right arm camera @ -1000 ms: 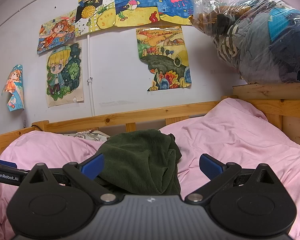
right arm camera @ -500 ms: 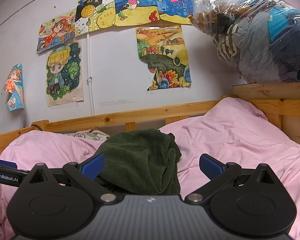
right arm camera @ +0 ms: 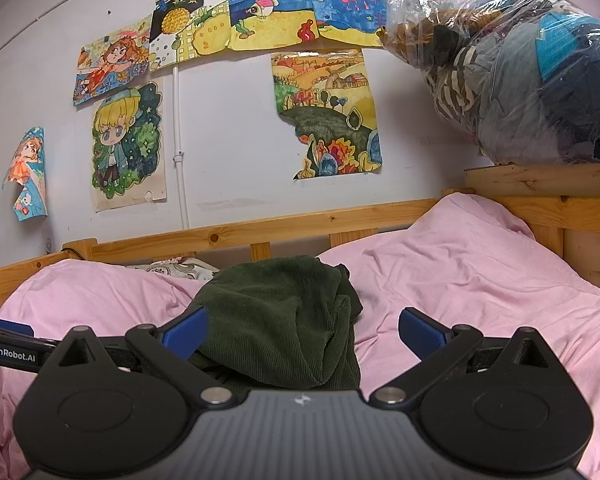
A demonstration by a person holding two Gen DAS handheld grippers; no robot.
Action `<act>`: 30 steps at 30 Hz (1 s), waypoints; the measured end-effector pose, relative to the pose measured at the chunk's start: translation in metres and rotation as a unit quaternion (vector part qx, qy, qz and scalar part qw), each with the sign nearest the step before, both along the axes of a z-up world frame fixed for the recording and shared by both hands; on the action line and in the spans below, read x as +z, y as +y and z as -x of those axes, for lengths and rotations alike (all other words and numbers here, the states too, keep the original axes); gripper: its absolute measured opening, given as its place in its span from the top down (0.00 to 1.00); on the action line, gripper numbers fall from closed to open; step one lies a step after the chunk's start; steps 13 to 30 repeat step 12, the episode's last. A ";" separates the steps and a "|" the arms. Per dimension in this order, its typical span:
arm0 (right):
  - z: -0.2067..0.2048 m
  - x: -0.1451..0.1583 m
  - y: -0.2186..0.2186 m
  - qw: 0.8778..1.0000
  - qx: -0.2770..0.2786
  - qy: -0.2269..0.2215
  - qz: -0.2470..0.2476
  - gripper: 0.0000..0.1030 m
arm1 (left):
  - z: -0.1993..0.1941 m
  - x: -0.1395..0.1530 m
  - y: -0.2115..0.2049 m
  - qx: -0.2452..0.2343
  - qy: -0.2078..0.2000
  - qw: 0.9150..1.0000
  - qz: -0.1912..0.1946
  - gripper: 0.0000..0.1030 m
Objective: Fold large clothes
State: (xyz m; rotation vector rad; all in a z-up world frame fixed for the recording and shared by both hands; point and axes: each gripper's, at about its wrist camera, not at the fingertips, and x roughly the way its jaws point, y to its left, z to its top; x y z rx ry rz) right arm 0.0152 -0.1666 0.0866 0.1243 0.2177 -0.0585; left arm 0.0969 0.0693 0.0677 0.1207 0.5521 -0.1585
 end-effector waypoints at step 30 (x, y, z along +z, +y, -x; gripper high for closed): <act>-0.002 -0.002 0.001 1.000 -0.002 0.006 0.000 0.00 | 0.000 0.000 0.000 0.001 0.003 1.000 0.001 0.01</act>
